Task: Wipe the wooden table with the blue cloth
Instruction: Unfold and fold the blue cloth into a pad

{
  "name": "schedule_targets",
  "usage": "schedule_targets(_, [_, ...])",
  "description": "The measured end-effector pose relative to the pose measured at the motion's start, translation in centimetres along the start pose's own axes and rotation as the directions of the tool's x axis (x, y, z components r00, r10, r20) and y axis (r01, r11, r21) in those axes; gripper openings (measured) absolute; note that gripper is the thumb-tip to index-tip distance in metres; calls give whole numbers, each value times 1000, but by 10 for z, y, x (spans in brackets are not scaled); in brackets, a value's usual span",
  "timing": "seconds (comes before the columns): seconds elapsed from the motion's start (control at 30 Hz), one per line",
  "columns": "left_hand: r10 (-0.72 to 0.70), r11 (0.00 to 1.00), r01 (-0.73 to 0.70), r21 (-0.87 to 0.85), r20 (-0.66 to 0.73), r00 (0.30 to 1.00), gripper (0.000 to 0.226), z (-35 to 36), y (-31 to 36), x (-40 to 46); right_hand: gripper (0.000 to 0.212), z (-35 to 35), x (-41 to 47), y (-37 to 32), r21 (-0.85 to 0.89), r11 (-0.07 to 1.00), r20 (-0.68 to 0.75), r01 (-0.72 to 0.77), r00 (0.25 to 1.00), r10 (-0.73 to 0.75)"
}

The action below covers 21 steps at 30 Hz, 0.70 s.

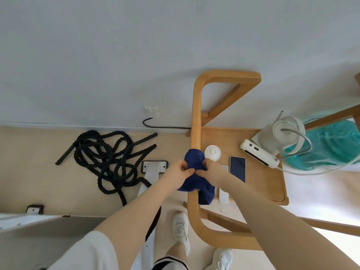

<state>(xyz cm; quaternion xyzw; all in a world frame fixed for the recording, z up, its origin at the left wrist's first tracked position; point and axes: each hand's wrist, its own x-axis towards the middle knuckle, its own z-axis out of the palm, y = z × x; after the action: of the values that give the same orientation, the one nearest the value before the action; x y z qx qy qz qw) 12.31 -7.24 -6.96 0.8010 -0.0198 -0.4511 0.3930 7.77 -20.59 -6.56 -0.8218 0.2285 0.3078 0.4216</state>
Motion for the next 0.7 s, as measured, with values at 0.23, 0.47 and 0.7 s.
schedule_targets(0.23, [339, 939, -343, 23, 103, 935, 28, 4, 96, -49, 23, -100, -102, 10, 192, 965, -203, 180, 969, -141])
schedule_targets(0.47, [603, 798, -570, -197, 247, 759, 15, 127, 205, -113, 33, -184, -231, 84, 378, 846, -488, 376, 857, -163])
schedule_targets(0.7, [755, 623, -780, 58, 214, 619, 53, 294, 267, -163, 34, -245, -355, 211, 403, 782, -510, 475, 826, -239])
